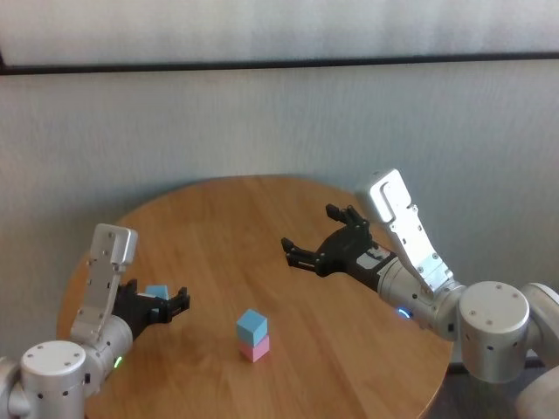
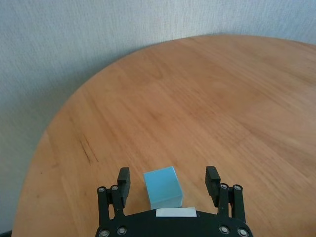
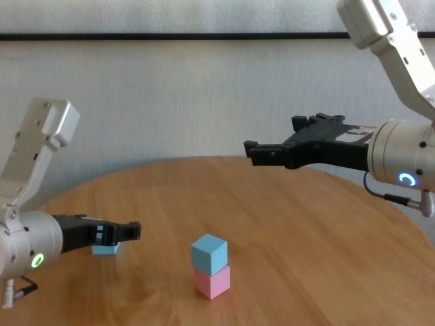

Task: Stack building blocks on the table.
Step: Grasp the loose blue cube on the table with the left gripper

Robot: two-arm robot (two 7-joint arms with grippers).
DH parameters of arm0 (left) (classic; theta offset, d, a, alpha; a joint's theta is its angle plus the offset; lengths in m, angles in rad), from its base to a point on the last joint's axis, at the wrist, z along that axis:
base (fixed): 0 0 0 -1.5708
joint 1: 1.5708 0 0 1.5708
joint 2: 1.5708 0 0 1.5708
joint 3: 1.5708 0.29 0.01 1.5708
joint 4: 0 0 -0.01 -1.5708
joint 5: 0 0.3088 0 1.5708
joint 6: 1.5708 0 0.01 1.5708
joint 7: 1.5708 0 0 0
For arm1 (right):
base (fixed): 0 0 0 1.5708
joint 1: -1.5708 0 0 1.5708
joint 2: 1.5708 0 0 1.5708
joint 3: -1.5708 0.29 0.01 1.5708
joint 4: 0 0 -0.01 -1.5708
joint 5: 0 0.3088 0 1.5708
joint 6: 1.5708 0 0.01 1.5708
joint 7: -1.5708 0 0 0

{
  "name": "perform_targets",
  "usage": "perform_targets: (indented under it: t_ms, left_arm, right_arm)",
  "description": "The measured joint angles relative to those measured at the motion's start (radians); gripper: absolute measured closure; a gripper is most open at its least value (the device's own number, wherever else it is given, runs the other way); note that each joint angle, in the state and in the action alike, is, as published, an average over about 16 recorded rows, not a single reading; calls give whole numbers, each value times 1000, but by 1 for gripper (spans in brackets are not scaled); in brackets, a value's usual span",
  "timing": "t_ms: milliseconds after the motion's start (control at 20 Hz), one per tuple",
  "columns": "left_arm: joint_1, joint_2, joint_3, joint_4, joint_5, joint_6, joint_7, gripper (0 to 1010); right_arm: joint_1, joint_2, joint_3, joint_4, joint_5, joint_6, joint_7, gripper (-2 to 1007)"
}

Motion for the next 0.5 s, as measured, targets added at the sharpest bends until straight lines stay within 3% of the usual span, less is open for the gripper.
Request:
perform_targets:
  t_ms: [500]
  left_arm:
    - [-10,-16,-17,18,20,15,4,11]
  right_arm:
    - [0,0,0,0,0,0,0,0]
